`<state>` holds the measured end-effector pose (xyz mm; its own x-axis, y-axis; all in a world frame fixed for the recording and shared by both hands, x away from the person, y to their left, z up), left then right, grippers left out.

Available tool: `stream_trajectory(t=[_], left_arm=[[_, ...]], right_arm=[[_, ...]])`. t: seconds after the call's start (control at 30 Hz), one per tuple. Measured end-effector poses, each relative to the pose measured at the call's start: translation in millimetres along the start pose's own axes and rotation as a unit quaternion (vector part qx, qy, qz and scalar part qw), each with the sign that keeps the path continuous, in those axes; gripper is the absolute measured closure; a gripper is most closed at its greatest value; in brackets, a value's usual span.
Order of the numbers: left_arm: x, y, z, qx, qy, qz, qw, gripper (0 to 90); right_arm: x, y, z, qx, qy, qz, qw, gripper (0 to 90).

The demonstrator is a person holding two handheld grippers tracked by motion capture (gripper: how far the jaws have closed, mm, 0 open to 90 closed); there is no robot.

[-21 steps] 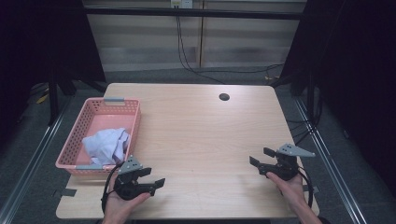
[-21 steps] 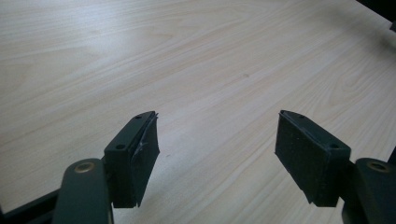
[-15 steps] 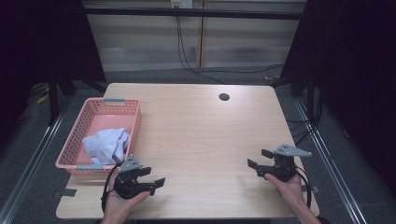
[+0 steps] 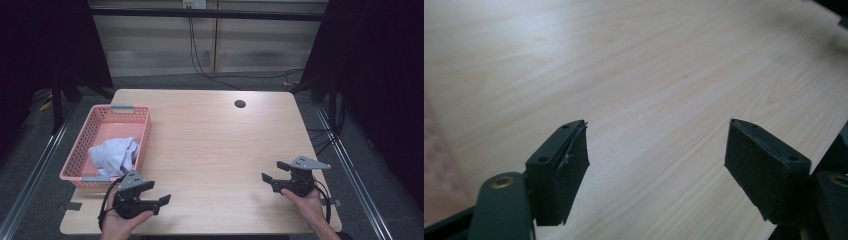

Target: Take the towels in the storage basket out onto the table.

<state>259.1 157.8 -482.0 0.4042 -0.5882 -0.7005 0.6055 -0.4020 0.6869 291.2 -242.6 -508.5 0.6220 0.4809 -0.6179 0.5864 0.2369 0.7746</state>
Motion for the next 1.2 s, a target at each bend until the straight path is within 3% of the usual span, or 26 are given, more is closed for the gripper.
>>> stream_trajectory(t=[0.17,0.37,0.43,0.5,0.57,0.63,0.7,0.73,0.77,0.83,0.97,1.07,1.13,1.2], left_arm=[[-28.6,10.8,-21.7,-0.016,0.018,0.028,0.9993,24.5],[-50.3,16.4,-50.6,-0.019,0.049,0.014,0.9985,24.0],[-53.2,18.5,-55.1,-0.019,0.054,0.013,0.9983,23.3],[-59.3,24.1,-63.9,-0.031,0.050,0.022,0.9980,23.3],[-65.9,30.4,-81.7,-0.036,0.066,0.019,0.9970,22.0],[-67.1,32.2,-86.9,-0.044,0.066,0.020,0.9966,21.6],[-66.2,34.7,-100.5,-0.033,0.082,0.002,0.9961,21.9],[-66.2,34.7,-100.5,-0.033,0.082,0.002,0.9961,22.8],[-64.6,35.7,-109.9,-0.037,0.093,-0.007,0.9949,22.8],[-64.3,36.6,-114.0,-0.037,0.091,-0.009,0.9951,21.8],[-60.0,41.7,-136.1,-0.059,0.102,-0.035,0.9925,19.2],[-57.4,43.9,-144.8,-0.069,0.106,-0.044,0.9909,18.3],[-54.4,46.3,-158.9,-0.069,0.112,-0.053,0.9899,18.5],[-53.5,46.4,-164.0,-0.066,0.115,-0.057,0.9896,21.0]], right_arm=[[2.3,-0.1,0.5,0.003,0.007,-0.002,1.0000,21.4],[3.5,0.0,-1.5,0.003,0.011,-0.002,0.9999,21.3],[4.2,-0.2,-2.3,0.005,0.014,-0.004,0.9999,21.3],[4.6,-0.5,-2.7,0.006,0.017,-0.006,0.9998,21.3],[6.1,-0.2,-3.4,0.005,0.020,-0.007,0.9998,21.2],[6.4,-0.2,-3.7,0.006,0.021,-0.007,0.9997,21.3],[7.5,-0.3,-4.2,0.007,0.024,-0.009,0.9997,21.3],[7.5,-0.3,-4.2,0.007,0.024,-0.009,0.9997,21.3],[7.9,-0.6,-4.8,0.009,0.027,-0.010,0.9995,21.2],[8.0,-0.8,-5.1,0.010,0.030,-0.012,0.9994,21.2],[8.0,-0.6,-4.9,0.011,0.030,-0.010,0.9994,21.2],[8.3,-0.7,-5.1,0.011,0.032,-0.011,0.9994,21.2],[8.7,-0.9,-5.0,0.011,0.032,-0.013,0.9993,22.0],[9.0,-0.9,-3.9,0.012,0.030,-0.013,0.9994,22.0]])
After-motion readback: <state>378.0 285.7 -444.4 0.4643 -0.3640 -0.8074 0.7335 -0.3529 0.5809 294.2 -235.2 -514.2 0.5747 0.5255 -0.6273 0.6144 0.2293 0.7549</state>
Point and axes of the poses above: each handheld gripper's, and its own axes: x roughly forward along the jaws, y roughly out of its top, z roughly to its right, the point moved 7 cm from there along x, roughly forward along the jaws, and after that the axes turned 7 degrees about -z, right-handed, at the moved point
